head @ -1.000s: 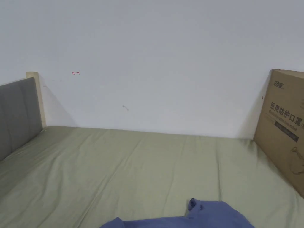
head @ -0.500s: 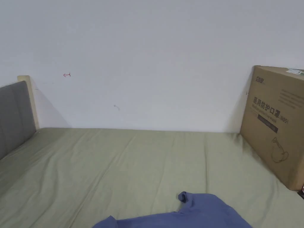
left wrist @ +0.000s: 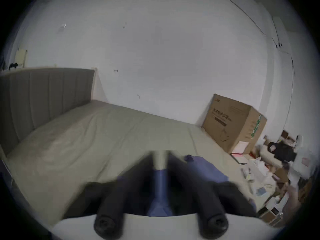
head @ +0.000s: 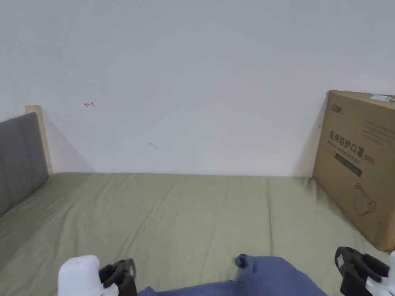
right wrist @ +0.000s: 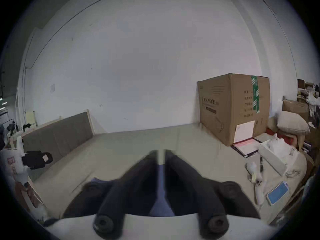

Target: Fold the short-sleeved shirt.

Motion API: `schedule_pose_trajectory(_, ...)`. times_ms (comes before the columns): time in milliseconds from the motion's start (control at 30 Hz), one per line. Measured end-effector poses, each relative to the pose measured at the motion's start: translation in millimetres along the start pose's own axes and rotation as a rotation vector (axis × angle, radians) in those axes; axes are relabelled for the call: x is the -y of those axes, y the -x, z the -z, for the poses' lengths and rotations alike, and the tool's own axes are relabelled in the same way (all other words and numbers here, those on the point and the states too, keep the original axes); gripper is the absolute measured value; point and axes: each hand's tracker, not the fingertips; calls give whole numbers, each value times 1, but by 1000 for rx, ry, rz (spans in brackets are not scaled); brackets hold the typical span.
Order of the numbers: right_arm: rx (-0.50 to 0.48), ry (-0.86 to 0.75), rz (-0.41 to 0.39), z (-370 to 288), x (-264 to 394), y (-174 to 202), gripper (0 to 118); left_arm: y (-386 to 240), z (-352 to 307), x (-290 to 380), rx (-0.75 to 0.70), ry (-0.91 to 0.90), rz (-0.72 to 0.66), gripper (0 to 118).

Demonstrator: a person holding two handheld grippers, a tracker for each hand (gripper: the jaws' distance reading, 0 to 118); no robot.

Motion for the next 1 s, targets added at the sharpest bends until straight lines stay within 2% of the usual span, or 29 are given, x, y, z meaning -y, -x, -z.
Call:
schedule_pose_trajectory(67, -13, 12, 36, 14, -2, 7, 2, -3, 8, -3, -31, -4, 28, 1)
schedule_pose_trajectory(100, -56, 28, 64, 20, -4, 9, 1, -2, 12, -9, 25, -6, 1, 1)
schedule_pose_trajectory(233, -51, 28, 53, 30, -6, 15, 1, 1, 26, -22, 2, 15, 24, 1)
schedule_pose_trajectory(300, -93, 42, 52, 33, -6, 14, 1, 12, 51, -29, -3, 162, 48, 1)
schedule_pose_trajectory(433, -127, 94, 10, 42, 0, 14, 1, 58, 126, -18, -62, 627, -85, 1)
schedule_pose_trajectory(500, -140, 123, -4, 46, 6, 13, 1, 81, 155, 3, -62, 723, -146, 3)
schedule_pose_trajectory(533, -141, 141, -14, 49, 10, 14, 1, 90, 166, 14, -98, 737, -136, 18)
schedule_pose_trajectory(567, -141, 157, -19, 51, 14, 13, 1, 97, 175, 23, -120, 744, -135, 72)
schedule_pose_trajectory(600, -147, 175, -18, 54, 19, 12, 1, 105, 184, 33, -153, 747, -135, 72)
schedule_pose_trajectory(633, -155, 194, -11, 56, 23, 11, 1, 111, 190, 44, -176, 763, -141, 89)
schedule_pose_trajectory(667, -160, 214, 0, 58, 28, 10, 1, 118, 201, 58, -191, 795, -154, 110)
schedule_pose_trajectory(700, -160, 235, 9, 61, 32, 8, 1, 123, 201, 59, -225, 785, -142, 118)
schedule_pose_trajectory(733, -160, 254, 16, 63, 37, 7, 1, 125, 209, 66, -224, 784, -160, 113)
schedule_pose_trajectory(800, -152, 272, 18, 66, 44, 5, 1, 128, 219, 78, -225, 804, -149, 113)
schedule_pose_trajectory(933, -116, 306, 6, 71, 54, 1, 1, 133, 249, 119, -321, 887, -12, 113)
schedule_pose_trajectory(1000, -106, 310, 32, 72, 56, -4, 1, 122, 249, 124, -290, 833, 3, 118)
